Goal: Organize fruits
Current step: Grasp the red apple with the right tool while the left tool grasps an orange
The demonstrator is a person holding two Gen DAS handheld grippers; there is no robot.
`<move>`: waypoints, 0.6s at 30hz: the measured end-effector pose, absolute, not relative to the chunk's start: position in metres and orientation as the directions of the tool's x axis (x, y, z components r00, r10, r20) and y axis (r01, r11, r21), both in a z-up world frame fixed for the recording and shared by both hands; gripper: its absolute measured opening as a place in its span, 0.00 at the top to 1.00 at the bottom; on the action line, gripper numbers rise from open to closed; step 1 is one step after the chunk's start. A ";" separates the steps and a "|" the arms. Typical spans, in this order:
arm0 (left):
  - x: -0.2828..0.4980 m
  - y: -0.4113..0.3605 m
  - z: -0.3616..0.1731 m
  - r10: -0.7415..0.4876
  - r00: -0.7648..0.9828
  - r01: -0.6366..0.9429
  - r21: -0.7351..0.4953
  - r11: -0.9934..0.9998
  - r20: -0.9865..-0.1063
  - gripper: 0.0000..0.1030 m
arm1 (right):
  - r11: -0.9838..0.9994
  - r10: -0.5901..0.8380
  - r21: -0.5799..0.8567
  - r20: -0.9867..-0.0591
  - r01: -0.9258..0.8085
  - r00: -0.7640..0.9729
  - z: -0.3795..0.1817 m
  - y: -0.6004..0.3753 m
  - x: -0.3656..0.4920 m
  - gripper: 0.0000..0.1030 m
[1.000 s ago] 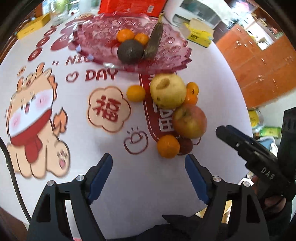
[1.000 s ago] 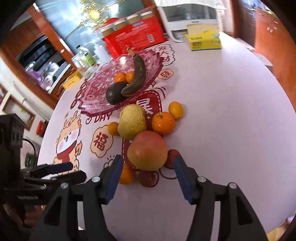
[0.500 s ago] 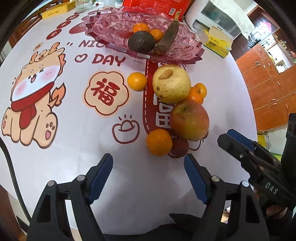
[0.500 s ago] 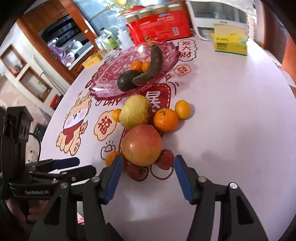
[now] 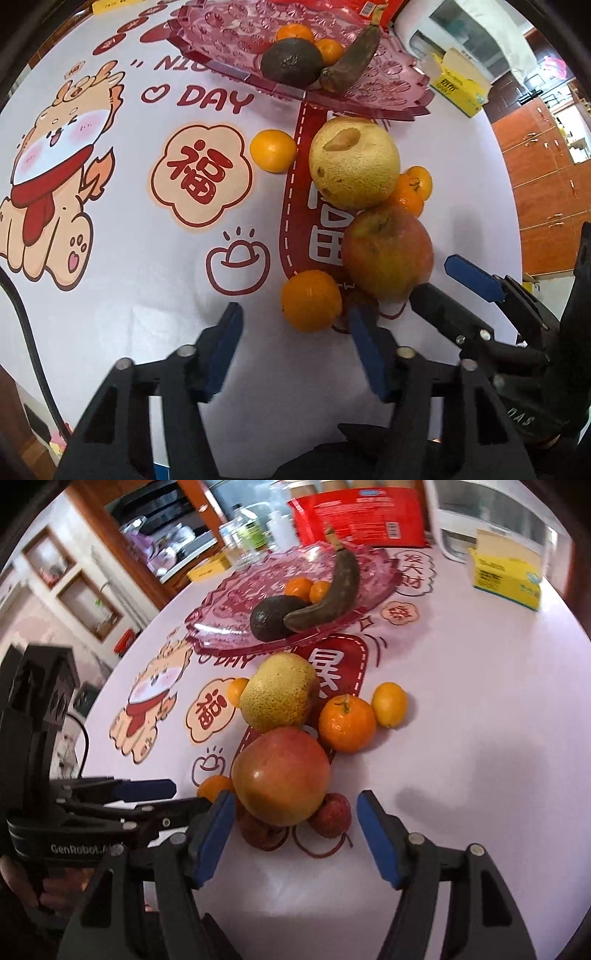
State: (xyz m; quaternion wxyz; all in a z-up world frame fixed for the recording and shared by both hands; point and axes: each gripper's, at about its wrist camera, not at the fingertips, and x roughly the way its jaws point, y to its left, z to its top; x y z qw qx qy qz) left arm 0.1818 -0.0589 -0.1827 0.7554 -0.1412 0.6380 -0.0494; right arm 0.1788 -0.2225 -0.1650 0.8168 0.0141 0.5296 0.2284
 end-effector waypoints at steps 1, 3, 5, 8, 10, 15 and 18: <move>0.184 -0.059 -0.184 -0.255 0.174 -0.109 -0.276 0.955 -0.951 0.48 | 0.890 0.392 0.265 -0.860 -0.371 0.327 -0.166 -0.221 0.180 0.34; 0.188 -0.060 -0.187 -0.258 0.160 -0.115 -0.278 0.954 -0.953 0.49 | 0.875 0.407 0.272 -0.861 -0.401 0.304 -0.170 -0.218 0.183 0.34; 0.192 -0.061 -0.190 -0.258 0.150 -0.123 -0.277 0.953 -0.954 0.53 | 0.859 0.418 0.276 -0.865 -0.432 0.279 -0.173 -0.214 0.186 0.34; 0.197 -0.059 -0.193 -0.284 0.137 -0.130 -0.301 0.945 -0.949 0.54 | 0.849 0.431 0.290 -0.864 -0.442 0.261 -0.178 -0.213 0.189 0.34; 0.200 -0.061 -0.196 -0.315 0.122 -0.131 -0.330 0.935 -0.941 0.59 | 0.847 0.428 0.290 -0.869 -0.445 0.247 -0.182 -0.212 0.192 0.33; 0.207 -0.070 -0.204 -0.339 0.100 -0.128 -0.350 0.928 -0.936 0.61 | 0.826 0.451 0.307 -0.863 -0.472 0.227 -0.186 -0.208 0.195 0.33; 0.209 -0.069 -0.206 -0.348 0.102 -0.139 -0.360 0.922 -0.932 0.61 | 0.820 0.458 0.311 -0.860 -0.481 0.226 -0.187 -0.206 0.197 0.32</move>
